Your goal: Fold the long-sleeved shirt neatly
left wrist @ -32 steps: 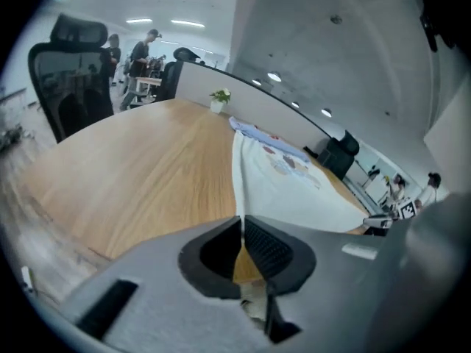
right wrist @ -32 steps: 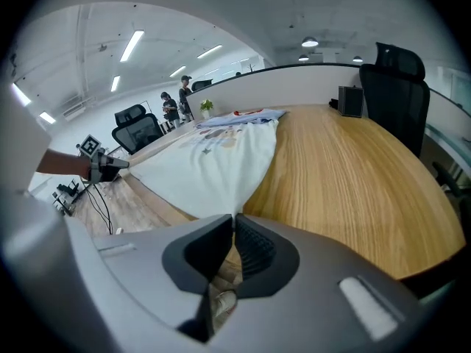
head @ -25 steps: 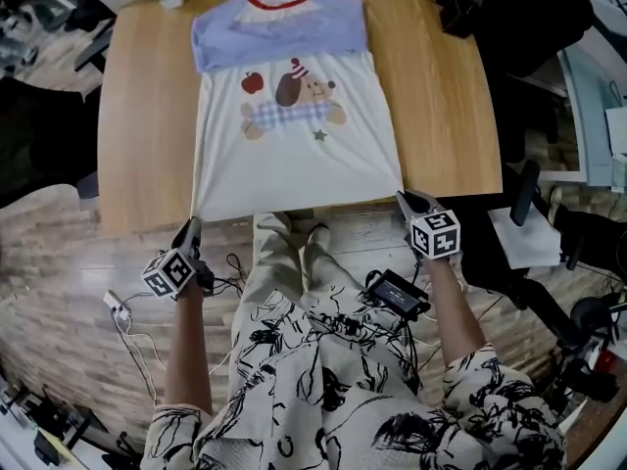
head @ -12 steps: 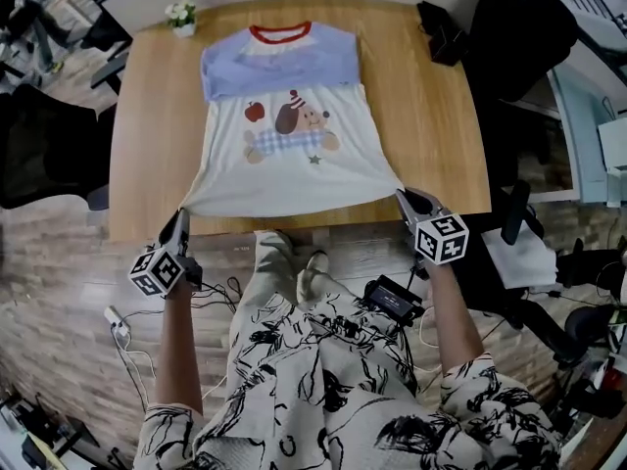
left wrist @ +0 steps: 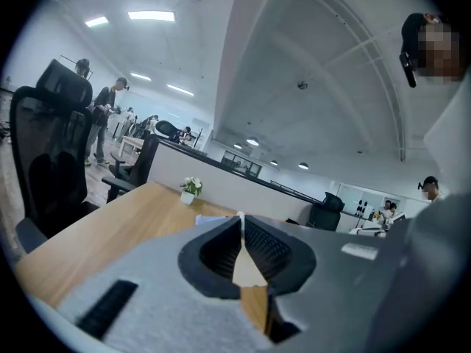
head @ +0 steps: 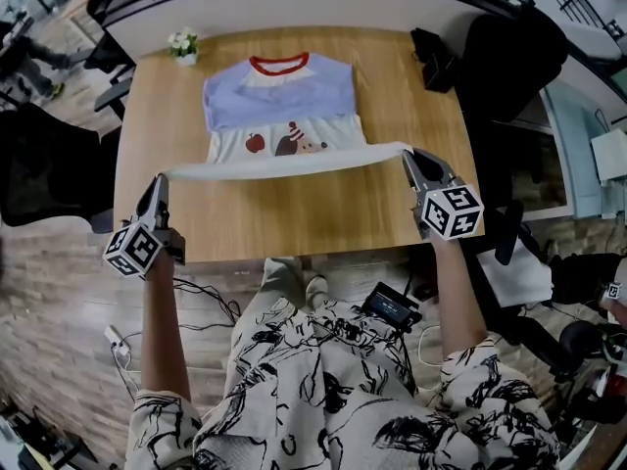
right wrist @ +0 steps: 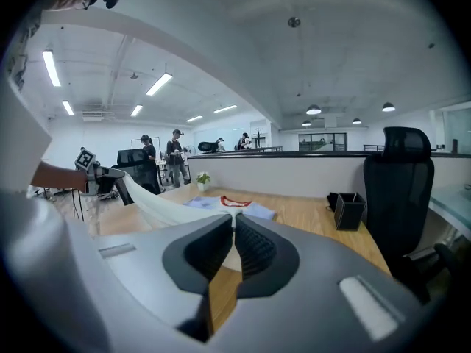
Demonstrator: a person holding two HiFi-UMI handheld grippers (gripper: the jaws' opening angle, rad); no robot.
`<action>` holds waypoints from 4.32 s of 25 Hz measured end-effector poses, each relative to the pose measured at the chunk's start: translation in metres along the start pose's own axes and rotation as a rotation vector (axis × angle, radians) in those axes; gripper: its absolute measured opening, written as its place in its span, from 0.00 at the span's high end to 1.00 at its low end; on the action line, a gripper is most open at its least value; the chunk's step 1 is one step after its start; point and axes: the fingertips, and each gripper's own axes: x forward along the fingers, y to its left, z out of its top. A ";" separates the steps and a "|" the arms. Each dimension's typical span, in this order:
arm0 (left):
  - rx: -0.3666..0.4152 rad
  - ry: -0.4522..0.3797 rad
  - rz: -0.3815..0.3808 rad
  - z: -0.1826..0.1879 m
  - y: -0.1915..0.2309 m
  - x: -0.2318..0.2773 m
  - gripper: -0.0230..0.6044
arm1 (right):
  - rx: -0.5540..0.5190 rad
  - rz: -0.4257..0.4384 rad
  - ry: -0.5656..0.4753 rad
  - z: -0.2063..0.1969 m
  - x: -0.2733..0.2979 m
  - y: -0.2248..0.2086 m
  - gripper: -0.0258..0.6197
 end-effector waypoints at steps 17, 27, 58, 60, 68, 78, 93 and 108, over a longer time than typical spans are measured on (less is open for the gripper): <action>0.107 -0.010 -0.068 0.114 0.049 0.167 0.93 | -0.049 -0.045 -0.079 0.129 0.143 -0.066 0.93; 0.126 0.085 -0.108 0.109 0.096 0.277 0.93 | 0.015 -0.123 0.008 0.121 0.242 -0.118 0.93; 0.260 0.467 0.131 -0.056 0.225 0.447 0.93 | -0.107 -0.161 0.426 -0.055 0.441 -0.211 0.92; 0.279 0.486 0.132 -0.061 0.228 0.447 0.93 | -0.123 -0.157 0.444 -0.061 0.444 -0.210 0.92; 0.278 0.532 0.117 -0.066 0.232 0.446 0.87 | -0.106 -0.118 0.462 -0.068 0.449 -0.212 0.89; 0.084 0.337 0.039 -0.002 0.250 0.410 0.64 | 0.286 0.005 0.242 -0.023 0.411 -0.254 0.69; 1.380 0.780 -0.376 -0.084 0.167 0.443 0.69 | -0.950 0.363 0.491 -0.031 0.469 -0.121 0.71; 1.030 0.774 -0.033 -0.069 0.202 0.487 0.94 | -0.795 0.128 0.551 -0.035 0.502 -0.169 0.94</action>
